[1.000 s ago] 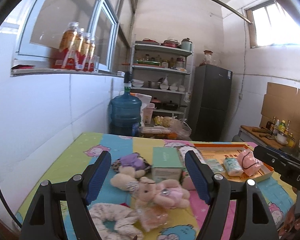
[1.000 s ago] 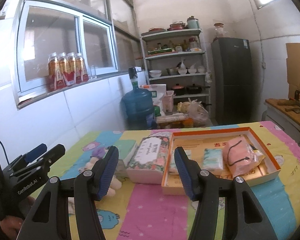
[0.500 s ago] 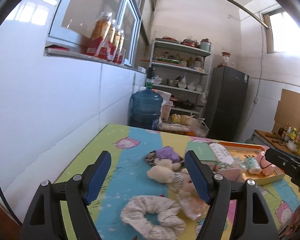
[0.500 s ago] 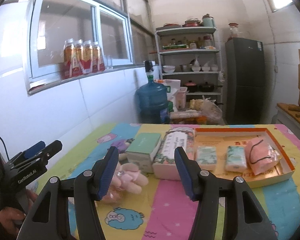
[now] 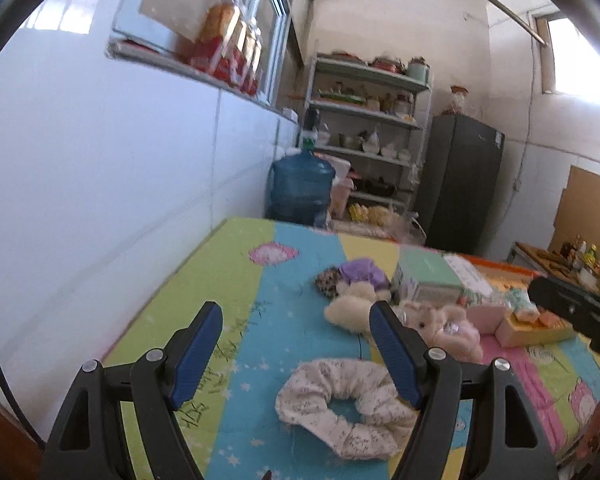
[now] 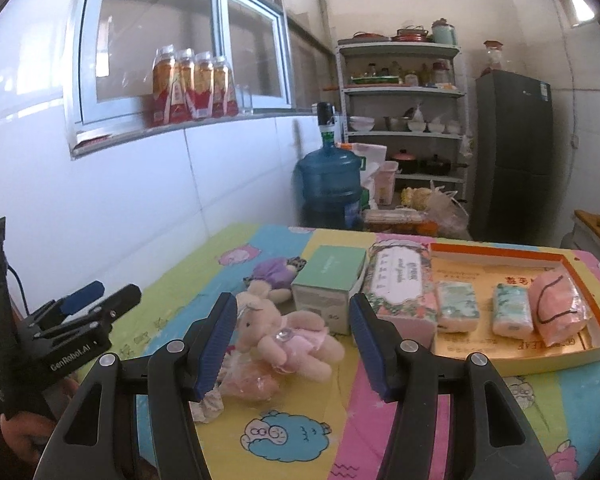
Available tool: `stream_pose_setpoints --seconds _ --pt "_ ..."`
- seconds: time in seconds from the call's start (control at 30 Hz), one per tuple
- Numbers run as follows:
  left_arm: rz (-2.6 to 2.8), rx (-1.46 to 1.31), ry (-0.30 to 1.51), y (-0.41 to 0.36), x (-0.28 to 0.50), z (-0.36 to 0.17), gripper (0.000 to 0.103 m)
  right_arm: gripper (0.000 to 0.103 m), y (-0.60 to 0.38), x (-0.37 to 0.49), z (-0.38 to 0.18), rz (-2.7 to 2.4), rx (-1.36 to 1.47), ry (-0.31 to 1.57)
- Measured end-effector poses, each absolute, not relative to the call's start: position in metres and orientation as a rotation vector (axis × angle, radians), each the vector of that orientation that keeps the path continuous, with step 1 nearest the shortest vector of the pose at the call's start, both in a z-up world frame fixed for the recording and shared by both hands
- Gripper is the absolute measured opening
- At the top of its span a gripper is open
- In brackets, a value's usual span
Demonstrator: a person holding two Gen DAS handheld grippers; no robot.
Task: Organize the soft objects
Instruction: 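Grasp the white floral fabric ring with left tool while right tool approaches the pink teddy bear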
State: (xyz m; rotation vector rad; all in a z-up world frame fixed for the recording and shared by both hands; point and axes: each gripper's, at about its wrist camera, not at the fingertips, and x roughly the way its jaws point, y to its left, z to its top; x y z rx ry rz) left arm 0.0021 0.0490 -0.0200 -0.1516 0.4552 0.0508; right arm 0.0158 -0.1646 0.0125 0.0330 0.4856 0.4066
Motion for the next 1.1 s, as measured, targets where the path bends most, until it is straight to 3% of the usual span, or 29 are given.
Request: stream_pose_setpoints --seconds 0.17,0.3,0.83,0.93,1.0,1.03,1.1 --pt "0.013 -0.156 0.533 0.046 0.01 -0.043 0.076 0.06 -0.152 0.02 0.006 0.43 0.011 0.509" --pt "-0.001 -0.169 0.587 0.047 0.016 -0.061 0.076 0.073 -0.148 0.026 0.001 0.431 0.005 0.525" --pt "0.008 -0.187 0.701 0.049 0.026 -0.095 0.074 0.073 -0.15 0.043 -0.014 0.423 0.023 0.568" --pt "-0.016 -0.182 0.695 0.047 0.026 -0.095 0.058 0.073 -0.15 0.045 -0.016 0.419 0.028 0.574" --pt "-0.031 -0.181 0.69 0.045 0.024 -0.094 0.041 0.073 -0.151 0.047 -0.018 0.418 0.031 0.578" --pt "-0.034 -0.172 0.686 0.043 0.023 -0.094 0.039 0.073 -0.151 0.048 -0.019 0.418 0.032 0.58" --pt "-0.044 -0.16 0.678 0.041 0.024 -0.094 0.022 0.073 -0.151 0.05 -0.02 0.415 0.033 0.585"
